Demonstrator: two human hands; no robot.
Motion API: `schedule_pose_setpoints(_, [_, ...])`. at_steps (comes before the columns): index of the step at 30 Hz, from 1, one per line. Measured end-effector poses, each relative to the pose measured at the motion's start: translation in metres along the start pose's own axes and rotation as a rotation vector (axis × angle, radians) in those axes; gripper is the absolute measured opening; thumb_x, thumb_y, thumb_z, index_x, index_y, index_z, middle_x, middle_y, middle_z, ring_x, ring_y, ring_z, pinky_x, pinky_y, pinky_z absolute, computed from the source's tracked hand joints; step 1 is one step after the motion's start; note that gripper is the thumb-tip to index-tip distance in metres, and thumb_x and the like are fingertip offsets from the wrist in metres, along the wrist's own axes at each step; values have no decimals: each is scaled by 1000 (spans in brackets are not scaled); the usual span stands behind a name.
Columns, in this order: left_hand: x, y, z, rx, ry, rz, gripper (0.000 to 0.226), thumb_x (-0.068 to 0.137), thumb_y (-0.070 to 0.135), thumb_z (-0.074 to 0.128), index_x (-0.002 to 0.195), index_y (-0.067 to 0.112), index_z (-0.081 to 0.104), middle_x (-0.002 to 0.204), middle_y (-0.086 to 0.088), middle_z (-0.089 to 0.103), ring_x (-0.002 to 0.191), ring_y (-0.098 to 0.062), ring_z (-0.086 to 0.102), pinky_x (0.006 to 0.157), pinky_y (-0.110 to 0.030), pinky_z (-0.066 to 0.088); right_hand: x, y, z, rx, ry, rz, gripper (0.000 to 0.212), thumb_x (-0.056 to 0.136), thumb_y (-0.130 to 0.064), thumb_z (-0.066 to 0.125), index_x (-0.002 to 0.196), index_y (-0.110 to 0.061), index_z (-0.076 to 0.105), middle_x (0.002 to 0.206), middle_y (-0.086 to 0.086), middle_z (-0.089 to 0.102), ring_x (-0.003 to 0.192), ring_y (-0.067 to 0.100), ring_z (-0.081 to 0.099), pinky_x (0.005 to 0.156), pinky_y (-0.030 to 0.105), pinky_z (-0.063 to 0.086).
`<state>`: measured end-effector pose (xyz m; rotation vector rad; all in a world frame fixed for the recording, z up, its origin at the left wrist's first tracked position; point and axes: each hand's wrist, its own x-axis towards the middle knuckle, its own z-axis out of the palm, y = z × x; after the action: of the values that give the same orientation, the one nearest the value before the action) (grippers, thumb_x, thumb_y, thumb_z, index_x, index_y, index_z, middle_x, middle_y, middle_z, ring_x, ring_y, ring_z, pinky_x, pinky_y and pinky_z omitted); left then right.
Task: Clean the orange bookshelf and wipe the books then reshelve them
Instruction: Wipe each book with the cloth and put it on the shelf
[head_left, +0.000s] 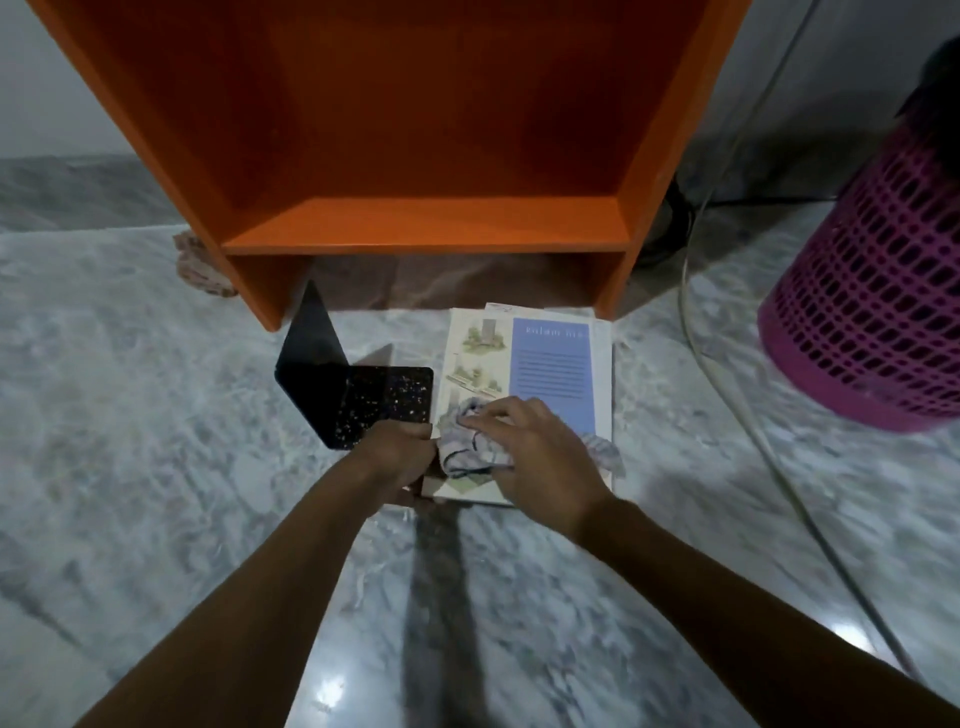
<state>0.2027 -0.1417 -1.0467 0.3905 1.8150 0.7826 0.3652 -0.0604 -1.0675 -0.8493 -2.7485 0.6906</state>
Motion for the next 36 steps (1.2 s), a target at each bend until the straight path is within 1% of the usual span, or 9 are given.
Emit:
schedule_pose_setpoints(4, [6, -2, -2, -5, -18, -8, 21, 93, 18, 65, 110, 6, 69, 80, -12, 71, 60, -23, 68, 70, -48, 61, 34, 50, -13, 29, 334, 221, 56, 83, 3, 56, 130, -26, 60, 127, 2, 57, 109, 23, 49, 87, 38, 49])
schedule_pose_setpoints(8, [8, -1, -2, 6, -24, -15, 21, 93, 19, 65, 110, 7, 69, 77, -12, 72, 56, -21, 68, 66, -44, 61, 73, 91, -38, 24, 503, 520, 42, 85, -8, 47, 120, -26, 61, 114, 7, 61, 101, 31, 58, 80, 45, 55])
schedule_pose_setpoints(11, [8, -1, -2, 2, -36, -20, 23, 94, 19, 64, 114, 8, 68, 80, -12, 72, 56, -20, 68, 63, -41, 61, 83, 65, -32, 58, 511, 367, 47, 88, -3, 53, 129, -24, 59, 123, 5, 56, 110, 24, 52, 86, 38, 50])
schedule_pose_setpoints(16, [9, -3, -1, -4, -35, -6, 27, 94, 21, 63, 119, 10, 66, 82, -11, 71, 57, -19, 66, 60, -37, 60, 88, 4, 2, -94, 166, -71, 62, 86, 0, 63, 139, -30, 52, 134, -1, 53, 114, 22, 49, 84, 35, 49])
schedule_pose_setpoints(23, [6, -4, 1, -26, -15, -5, 26, 94, 20, 65, 118, 11, 67, 81, -9, 71, 51, -18, 67, 51, -31, 59, 124, 78, -39, -126, 442, 439, 43, 93, -2, 51, 130, -22, 60, 119, 13, 59, 106, 35, 54, 82, 41, 48])
schedule_pose_setpoints(26, [5, -2, -2, 1, -41, -15, 22, 95, 22, 63, 114, 14, 67, 84, -12, 73, 54, -18, 67, 51, -31, 59, 101, 59, -41, -75, 489, 370, 48, 91, -3, 55, 134, -25, 56, 126, 7, 56, 110, 28, 53, 83, 40, 49])
schedule_pose_setpoints(29, [5, 0, -7, -3, -74, -39, 17, 98, 22, 58, 103, 8, 67, 82, -14, 71, 60, -22, 66, 53, -30, 55, 47, 8, -16, 24, 287, 125, 53, 89, -6, 59, 138, -26, 51, 132, 2, 53, 114, 20, 51, 88, 36, 52])
schedule_pose_setpoints(32, [8, -2, -11, -93, -67, -53, 24, 99, 11, 46, 88, 7, 67, 76, -11, 65, 64, -22, 58, 54, -29, 51, -10, -23, 18, -63, 185, -94, 53, 77, -17, 66, 129, -27, 61, 121, 0, 62, 100, 23, 60, 74, 36, 57])
schedule_pose_setpoints(36, [7, 0, -14, -236, -78, -92, 28, 101, 26, 49, 85, 9, 64, 76, -9, 61, 66, -22, 55, 59, -32, 52, -34, -4, 24, 8, 359, 45, 57, 72, -12, 63, 127, -25, 64, 119, -1, 64, 96, 19, 59, 72, 32, 54])
